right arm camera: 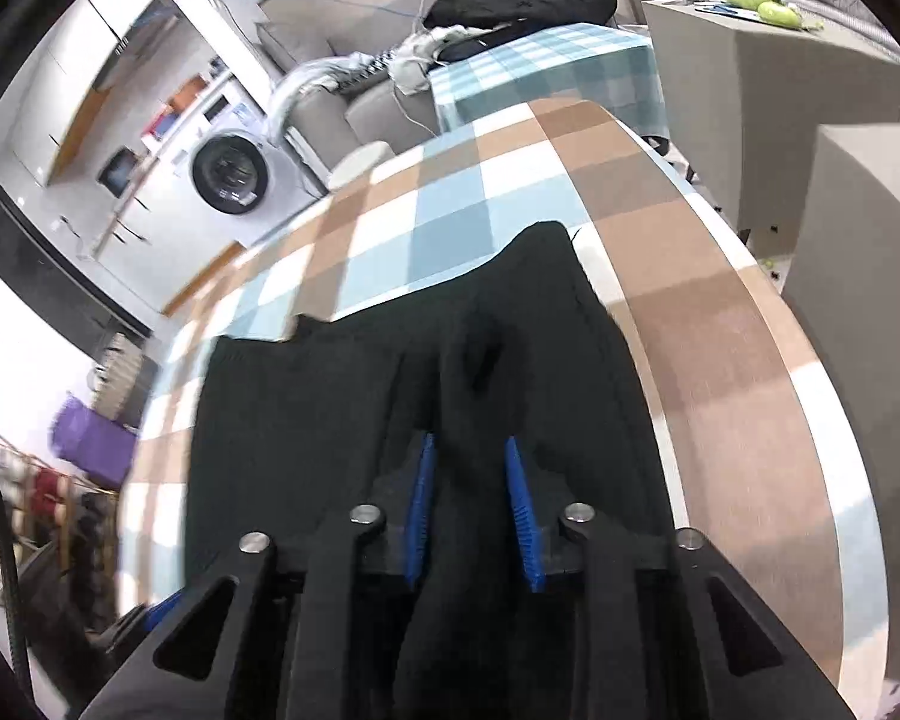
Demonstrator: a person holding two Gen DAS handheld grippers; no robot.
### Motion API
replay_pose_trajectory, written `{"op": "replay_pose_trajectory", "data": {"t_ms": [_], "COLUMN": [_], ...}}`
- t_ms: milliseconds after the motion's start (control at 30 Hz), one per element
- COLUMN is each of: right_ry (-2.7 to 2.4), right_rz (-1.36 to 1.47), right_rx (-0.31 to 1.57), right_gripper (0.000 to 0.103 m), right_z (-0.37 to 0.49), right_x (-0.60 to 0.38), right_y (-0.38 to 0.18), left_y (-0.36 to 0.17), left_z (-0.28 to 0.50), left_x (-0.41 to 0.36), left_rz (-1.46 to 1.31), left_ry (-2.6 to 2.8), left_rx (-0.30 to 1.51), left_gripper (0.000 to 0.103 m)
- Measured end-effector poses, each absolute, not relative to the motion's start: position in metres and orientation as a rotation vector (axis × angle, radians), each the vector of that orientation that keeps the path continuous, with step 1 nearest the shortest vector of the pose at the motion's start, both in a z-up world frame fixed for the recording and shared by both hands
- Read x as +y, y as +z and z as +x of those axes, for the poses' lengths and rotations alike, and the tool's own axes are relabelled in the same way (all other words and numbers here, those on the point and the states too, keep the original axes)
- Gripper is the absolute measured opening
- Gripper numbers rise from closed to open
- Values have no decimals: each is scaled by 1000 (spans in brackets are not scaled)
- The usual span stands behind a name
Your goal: Fold small clothes
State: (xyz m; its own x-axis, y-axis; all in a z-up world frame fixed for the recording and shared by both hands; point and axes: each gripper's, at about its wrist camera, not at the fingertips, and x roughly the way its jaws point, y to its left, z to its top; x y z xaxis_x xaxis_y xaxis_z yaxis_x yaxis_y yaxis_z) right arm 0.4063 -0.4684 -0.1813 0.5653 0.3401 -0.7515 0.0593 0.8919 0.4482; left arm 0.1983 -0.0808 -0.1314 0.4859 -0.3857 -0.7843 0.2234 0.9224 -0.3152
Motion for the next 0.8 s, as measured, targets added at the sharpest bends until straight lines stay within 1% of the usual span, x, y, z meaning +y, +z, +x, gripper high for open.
{"op": "replay_pose_trajectory", "data": {"t_ms": [33, 67, 100, 167, 200, 233, 333, 367, 433, 667, 800], "right_ry": [167, 177, 198, 252, 256, 240, 171, 176, 191, 333, 409], "right_rz": [460, 476, 487, 460, 456, 454, 525, 549, 541, 484, 456], "right_rx": [976, 981, 956, 847, 835, 862, 1019, 1027, 1007, 1078, 1069], "right_gripper": [7, 6, 5, 5, 5, 5, 6, 9, 14, 14, 14], "right_z": [413, 420, 422, 422, 423, 427, 441, 439, 424, 339, 298], "right_x": [-468, -467, -467, -463, -463, -464, -476, -480, -483, -475, -469], "right_y": [-185, -187, -184, -164, -161, -163, -190, -192, -186, -189, -186], "left_y": [-132, -131, -131, -131, -132, -132, -132, -132, -132, -133, -132], "left_z": [199, 199, 199, 200, 200, 200, 200, 199, 199, 206, 207], "left_x": [-79, -78, -77, -76, -75, -75, -76, -77, -78, -82, -84], "left_rz": [-182, -184, -184, -188, -190, -191, -183, -181, -179, -185, -177], "left_ry": [-373, -371, -370, -369, -368, -368, -371, -374, -379, -391, -386], "left_rx": [997, 996, 996, 992, 992, 992, 989, 989, 990, 977, 985], "left_gripper": [70, 70, 70, 70, 70, 70, 70, 70, 70, 70, 70]}}
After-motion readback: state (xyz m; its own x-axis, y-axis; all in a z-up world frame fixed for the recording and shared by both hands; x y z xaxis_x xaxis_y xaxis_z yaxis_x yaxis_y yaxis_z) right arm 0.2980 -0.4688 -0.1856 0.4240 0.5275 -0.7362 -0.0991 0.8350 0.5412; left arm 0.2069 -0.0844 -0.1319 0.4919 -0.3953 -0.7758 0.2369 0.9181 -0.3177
